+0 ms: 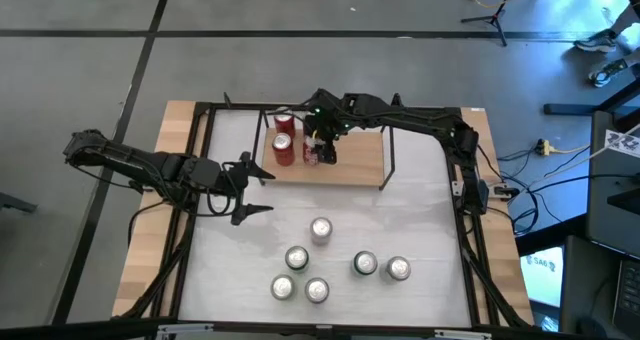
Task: Place canned beverage on shelf
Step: Put the red white soda can on the shelf aligned with the other white soda can
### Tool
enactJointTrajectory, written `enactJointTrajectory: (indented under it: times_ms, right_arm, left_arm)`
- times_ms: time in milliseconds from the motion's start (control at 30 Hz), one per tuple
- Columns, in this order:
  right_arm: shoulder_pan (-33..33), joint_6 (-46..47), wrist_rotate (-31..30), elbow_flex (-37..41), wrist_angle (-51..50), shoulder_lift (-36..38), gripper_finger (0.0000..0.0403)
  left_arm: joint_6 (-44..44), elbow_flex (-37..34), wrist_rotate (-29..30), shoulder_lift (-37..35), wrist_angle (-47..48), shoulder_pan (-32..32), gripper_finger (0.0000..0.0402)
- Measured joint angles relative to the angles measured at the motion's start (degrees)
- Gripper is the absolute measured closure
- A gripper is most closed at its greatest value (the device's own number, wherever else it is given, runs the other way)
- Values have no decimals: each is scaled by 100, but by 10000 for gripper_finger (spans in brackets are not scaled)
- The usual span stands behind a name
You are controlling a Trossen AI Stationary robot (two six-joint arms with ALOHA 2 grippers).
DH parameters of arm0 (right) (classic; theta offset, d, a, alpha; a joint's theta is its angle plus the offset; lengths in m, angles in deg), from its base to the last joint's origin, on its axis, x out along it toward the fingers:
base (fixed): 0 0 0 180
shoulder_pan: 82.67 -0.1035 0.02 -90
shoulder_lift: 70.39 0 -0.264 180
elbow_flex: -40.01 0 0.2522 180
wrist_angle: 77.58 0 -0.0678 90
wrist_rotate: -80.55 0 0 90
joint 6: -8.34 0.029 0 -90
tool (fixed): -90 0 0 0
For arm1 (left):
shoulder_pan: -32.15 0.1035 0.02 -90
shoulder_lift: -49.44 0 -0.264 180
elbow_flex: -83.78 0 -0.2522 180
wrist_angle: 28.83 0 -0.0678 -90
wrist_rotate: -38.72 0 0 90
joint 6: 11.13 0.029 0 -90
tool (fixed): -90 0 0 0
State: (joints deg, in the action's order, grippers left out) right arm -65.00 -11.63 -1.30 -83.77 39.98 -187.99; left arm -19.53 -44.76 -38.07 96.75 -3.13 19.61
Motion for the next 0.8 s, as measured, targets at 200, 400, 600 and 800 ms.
enactJointTrajectory:
  times_ms: [200,400,600,800]
  right_arm:
    - [-2,10,-1,0,160,-4,126]
    - [-7,12,-1,0,171,-4,126]
    - [-7,14,4,0,163,-4,126]
    - [-7,18,65,0,130,-4,126]
  left_arm:
    - [0,0,171,0,1,5,5]
    - [0,0,273,0,2,5,5]
    - [0,0,271,0,1,5,5]
    - [0,0,267,0,3,5,5]
